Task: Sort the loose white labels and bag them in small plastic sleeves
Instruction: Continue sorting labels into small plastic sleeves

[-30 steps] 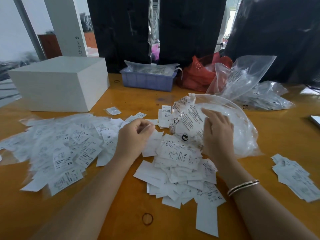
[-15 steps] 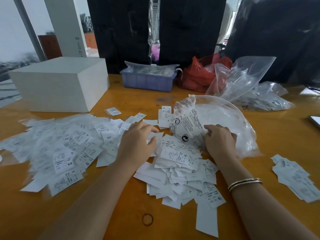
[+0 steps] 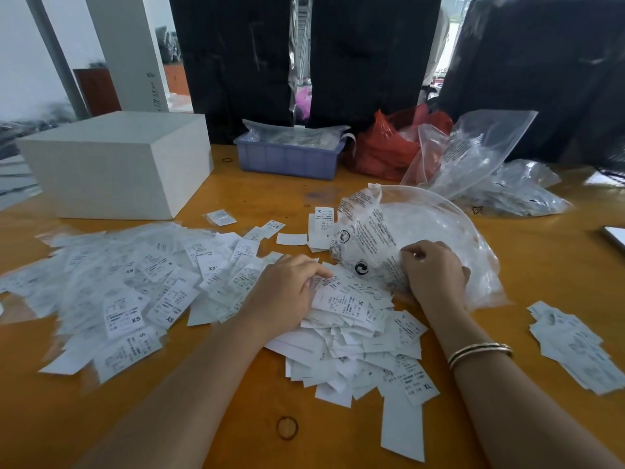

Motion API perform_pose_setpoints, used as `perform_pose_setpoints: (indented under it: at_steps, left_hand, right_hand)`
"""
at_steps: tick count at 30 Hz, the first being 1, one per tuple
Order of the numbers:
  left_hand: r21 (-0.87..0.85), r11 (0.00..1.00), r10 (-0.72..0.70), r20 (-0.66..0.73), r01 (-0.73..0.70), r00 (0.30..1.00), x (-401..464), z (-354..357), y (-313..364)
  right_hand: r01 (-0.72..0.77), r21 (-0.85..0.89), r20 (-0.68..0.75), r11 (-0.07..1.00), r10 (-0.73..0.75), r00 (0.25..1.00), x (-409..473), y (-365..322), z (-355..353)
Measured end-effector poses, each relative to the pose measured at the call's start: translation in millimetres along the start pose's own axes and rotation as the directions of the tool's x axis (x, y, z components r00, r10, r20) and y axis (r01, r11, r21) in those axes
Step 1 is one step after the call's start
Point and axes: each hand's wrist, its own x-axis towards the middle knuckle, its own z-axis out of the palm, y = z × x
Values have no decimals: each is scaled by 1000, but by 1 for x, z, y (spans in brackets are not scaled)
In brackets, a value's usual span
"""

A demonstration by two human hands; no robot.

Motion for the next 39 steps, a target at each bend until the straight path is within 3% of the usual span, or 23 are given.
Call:
perform_pose_setpoints:
  at_steps: [3,5,8,11,14,16,21,24,26,28,29,33,39]
  left_hand:
    - [0,1000,20,-62,-20,998,0,-1,1]
    - [-17,999,33,-110,-35,993,1,-1,1]
    - [-61,996,51,-157,-62,986,3,-3,3]
    - [-246,969,-3,-149,-34,989,3,-5,8]
    - [-494,867,-80,-15,62,997,2,-9,13]
    - [-595,797,-89,56,105,994,1,-12,16]
    - [-562,823,-121,-31,83,992,4,-11,16]
    - [-646,758,-212,-103,97,972,6,-11,12]
    - [-708,696,-295,-124,124,947,7,-12,9]
    - [-744,654,-345,-136,135,929,7,-13,6]
    - [-757,639,-357,-140,132,924,8,-13,6]
    - [-785,607,-378,-148,123,914,9,-13,7]
    - [-800,591,-373,-161,100,914,8,-12,5]
  right_hand:
    - [32,118,-103,992,-19,994,-2,-3,-3]
    - [131,230,-199,964,-85,976,-5,-7,-7]
    - [315,462,-269,829,-207,941,-16,-18,-13]
    - [297,665,-110,686,-303,947,-30,-33,-14]
    - [181,769,115,614,-411,905,-43,-44,-11]
    - [126,805,193,580,-457,868,-47,-47,-9]
    - [112,774,241,623,-455,857,-46,-49,-9]
    - [200,601,298,774,-449,843,-44,-45,-9]
    - [409,324,431,853,-518,739,-41,-39,-8]
    - [592,136,541,794,-561,627,-39,-37,-5]
    - [619,101,569,779,-555,607,-38,-38,-5]
    - [543,132,604,829,-502,619,-36,-40,-3]
    - [223,438,543,871,-454,706,-41,-39,-5]
